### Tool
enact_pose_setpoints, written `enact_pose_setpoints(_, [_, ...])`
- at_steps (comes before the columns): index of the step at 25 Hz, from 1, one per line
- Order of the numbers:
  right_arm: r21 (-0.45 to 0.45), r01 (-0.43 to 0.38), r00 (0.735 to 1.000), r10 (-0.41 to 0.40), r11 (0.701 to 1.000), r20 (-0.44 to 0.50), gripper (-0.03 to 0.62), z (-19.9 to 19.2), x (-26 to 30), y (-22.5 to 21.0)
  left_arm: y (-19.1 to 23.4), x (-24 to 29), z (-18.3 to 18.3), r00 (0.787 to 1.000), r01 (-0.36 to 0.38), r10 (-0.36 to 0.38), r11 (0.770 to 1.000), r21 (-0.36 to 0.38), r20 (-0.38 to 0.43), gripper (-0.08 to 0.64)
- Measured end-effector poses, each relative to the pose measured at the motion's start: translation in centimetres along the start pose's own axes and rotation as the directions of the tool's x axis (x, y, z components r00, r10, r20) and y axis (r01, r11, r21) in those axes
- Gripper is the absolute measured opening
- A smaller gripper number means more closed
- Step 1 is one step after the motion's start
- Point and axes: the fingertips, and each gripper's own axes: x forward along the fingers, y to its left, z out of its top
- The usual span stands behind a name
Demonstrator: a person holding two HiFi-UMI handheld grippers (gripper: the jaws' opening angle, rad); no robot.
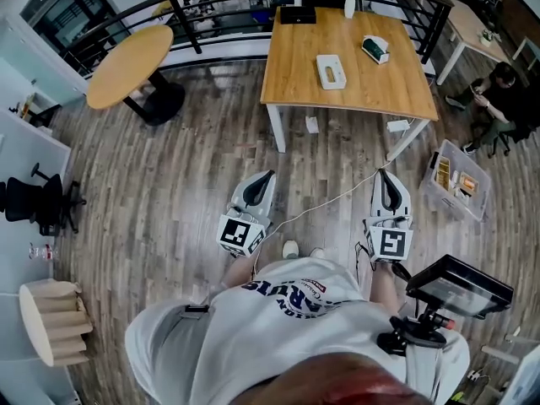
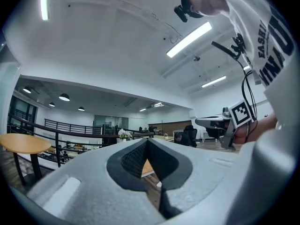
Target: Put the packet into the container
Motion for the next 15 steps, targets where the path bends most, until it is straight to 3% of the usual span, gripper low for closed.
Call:
enact_pose_setpoints(3, [0.031, -0.006, 1.0, 0.007, 0.999, -0.024, 0.008, -1.4, 0.0, -0.9, -0.7, 0.5, 0.2, 1.0, -0.016, 0.016, 1.0, -0.025, -0.002, -0.005])
enact_pose_setpoints(6, [0.101, -0.027, 0.995, 0.037, 0.994, -0.095, 0.008, -3.9, 0.3, -1.8, -2.1, 1.4, 0.1, 1.0, -0.019, 0.019, 1.0, -0.002, -0.019, -0.005])
enact_pose_setpoints(9, [0.189, -0.046, 0.995, 0.06, 0.981, -0.073, 0.008, -4.6, 0.0, -2.6, -3.6, 2.2, 0.1, 1.0, -0.002, 0.002, 1.0, 0.013, -0.026, -0.005])
enact_pose_setpoints(15, [0.223, -0.039, 0.996, 0.057, 0.974, -0.074, 0.008, -6.4, -0.6, -4.6, -5.3, 3.4, -1.3, 0.999, -0.014, 0.012, 0.998, -0.059, -0.036, -0.004])
